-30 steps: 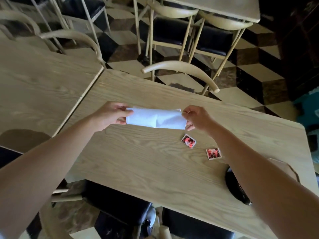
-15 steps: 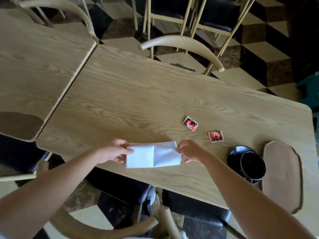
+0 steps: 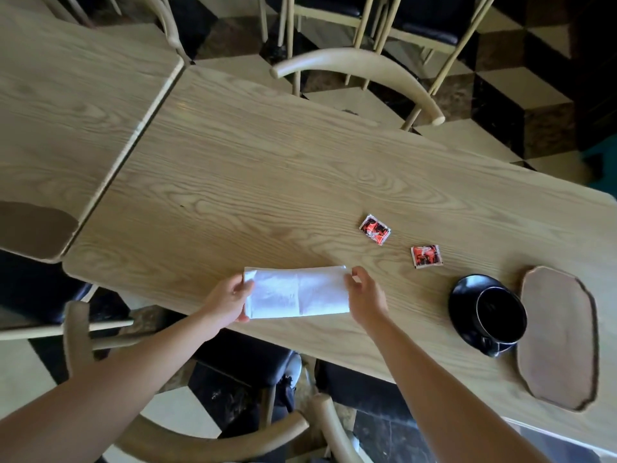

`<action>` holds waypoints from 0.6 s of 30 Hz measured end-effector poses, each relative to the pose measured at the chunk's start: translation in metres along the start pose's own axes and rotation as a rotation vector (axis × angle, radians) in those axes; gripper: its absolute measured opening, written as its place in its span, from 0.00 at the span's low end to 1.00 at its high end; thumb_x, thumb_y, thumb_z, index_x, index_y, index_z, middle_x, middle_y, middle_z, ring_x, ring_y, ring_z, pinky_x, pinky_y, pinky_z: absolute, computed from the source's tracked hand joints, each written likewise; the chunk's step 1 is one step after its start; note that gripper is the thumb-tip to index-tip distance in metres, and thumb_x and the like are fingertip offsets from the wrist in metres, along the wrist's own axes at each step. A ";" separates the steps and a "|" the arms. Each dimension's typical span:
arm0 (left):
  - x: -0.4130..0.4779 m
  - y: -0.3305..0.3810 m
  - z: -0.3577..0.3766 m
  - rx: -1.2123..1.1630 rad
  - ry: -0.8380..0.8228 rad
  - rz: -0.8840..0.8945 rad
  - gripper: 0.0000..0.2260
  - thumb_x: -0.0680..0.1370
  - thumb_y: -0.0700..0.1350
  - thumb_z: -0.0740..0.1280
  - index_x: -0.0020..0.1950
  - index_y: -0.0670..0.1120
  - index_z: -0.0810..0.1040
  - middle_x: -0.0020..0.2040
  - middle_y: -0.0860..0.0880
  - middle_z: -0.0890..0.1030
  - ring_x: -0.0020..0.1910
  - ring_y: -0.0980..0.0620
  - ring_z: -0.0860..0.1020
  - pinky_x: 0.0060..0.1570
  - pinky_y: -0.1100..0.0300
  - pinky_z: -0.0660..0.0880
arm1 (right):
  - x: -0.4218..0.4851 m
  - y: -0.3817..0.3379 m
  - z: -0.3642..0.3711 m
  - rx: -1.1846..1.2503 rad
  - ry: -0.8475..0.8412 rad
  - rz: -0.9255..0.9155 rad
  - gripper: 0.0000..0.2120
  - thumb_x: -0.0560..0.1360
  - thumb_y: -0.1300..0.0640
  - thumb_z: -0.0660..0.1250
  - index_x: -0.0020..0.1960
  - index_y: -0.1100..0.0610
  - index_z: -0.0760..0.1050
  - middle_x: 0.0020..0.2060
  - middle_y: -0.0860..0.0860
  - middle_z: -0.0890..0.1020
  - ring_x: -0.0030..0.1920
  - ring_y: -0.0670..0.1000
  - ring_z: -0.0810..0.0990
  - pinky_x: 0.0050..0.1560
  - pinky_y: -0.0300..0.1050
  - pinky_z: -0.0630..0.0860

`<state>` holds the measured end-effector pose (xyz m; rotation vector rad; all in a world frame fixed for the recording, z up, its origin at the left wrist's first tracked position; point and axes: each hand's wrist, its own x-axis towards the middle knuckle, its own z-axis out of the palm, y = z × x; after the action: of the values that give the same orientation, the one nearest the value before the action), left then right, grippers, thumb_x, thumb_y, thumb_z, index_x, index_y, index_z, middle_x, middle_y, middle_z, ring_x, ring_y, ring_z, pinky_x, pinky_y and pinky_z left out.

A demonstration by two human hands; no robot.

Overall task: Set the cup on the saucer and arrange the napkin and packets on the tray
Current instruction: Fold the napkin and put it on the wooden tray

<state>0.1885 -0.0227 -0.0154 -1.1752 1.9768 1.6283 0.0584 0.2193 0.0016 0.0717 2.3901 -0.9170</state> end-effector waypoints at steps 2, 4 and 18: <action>-0.001 -0.005 0.003 0.068 0.039 0.062 0.10 0.81 0.50 0.61 0.44 0.47 0.71 0.29 0.48 0.75 0.23 0.55 0.77 0.25 0.63 0.75 | -0.001 -0.001 0.012 -0.061 0.055 -0.039 0.06 0.82 0.49 0.55 0.51 0.47 0.70 0.29 0.47 0.75 0.31 0.55 0.74 0.30 0.45 0.66; -0.002 -0.009 0.006 0.124 0.098 0.113 0.13 0.81 0.51 0.61 0.40 0.46 0.71 0.27 0.49 0.75 0.22 0.54 0.77 0.24 0.61 0.75 | -0.002 -0.001 0.022 -0.155 0.103 -0.029 0.07 0.82 0.48 0.51 0.52 0.48 0.66 0.31 0.51 0.76 0.33 0.59 0.77 0.31 0.47 0.67; -0.013 -0.012 0.026 0.408 0.536 0.474 0.12 0.77 0.49 0.67 0.56 0.45 0.71 0.51 0.47 0.75 0.47 0.48 0.75 0.48 0.54 0.74 | -0.009 0.001 0.031 -0.324 0.339 -0.200 0.14 0.80 0.52 0.58 0.63 0.57 0.69 0.56 0.59 0.78 0.52 0.63 0.76 0.49 0.55 0.74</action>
<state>0.1993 0.0056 -0.0224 -1.1093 2.9343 1.0465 0.0810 0.2018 -0.0126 -0.1511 2.8745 -0.6296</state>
